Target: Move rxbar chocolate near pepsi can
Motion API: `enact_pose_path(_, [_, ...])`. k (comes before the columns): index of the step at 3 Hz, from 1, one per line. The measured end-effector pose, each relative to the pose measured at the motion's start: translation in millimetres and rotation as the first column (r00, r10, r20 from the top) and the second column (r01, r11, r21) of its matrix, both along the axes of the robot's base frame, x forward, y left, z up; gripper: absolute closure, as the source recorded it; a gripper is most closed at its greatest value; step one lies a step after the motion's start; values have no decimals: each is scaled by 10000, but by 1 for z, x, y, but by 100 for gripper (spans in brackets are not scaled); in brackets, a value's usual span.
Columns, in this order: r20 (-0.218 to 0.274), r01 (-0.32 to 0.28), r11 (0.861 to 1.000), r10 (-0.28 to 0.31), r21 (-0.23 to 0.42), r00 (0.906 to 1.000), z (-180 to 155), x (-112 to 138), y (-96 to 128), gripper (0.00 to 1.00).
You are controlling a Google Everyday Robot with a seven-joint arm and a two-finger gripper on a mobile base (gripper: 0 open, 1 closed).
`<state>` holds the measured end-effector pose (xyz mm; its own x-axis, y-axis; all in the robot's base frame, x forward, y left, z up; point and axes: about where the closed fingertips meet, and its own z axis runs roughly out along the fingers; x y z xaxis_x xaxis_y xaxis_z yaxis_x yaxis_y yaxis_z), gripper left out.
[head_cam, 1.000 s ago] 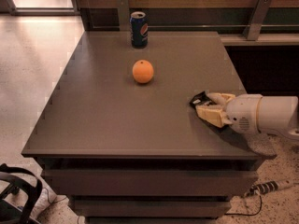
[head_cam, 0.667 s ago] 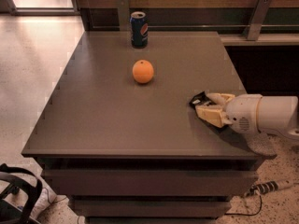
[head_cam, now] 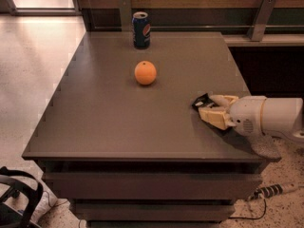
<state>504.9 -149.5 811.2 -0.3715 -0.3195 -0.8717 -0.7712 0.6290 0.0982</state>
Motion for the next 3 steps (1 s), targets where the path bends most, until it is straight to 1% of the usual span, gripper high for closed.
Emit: enact_pose_path(3, [1, 2, 10000, -2, -3, 10000, 0, 0, 0, 100])
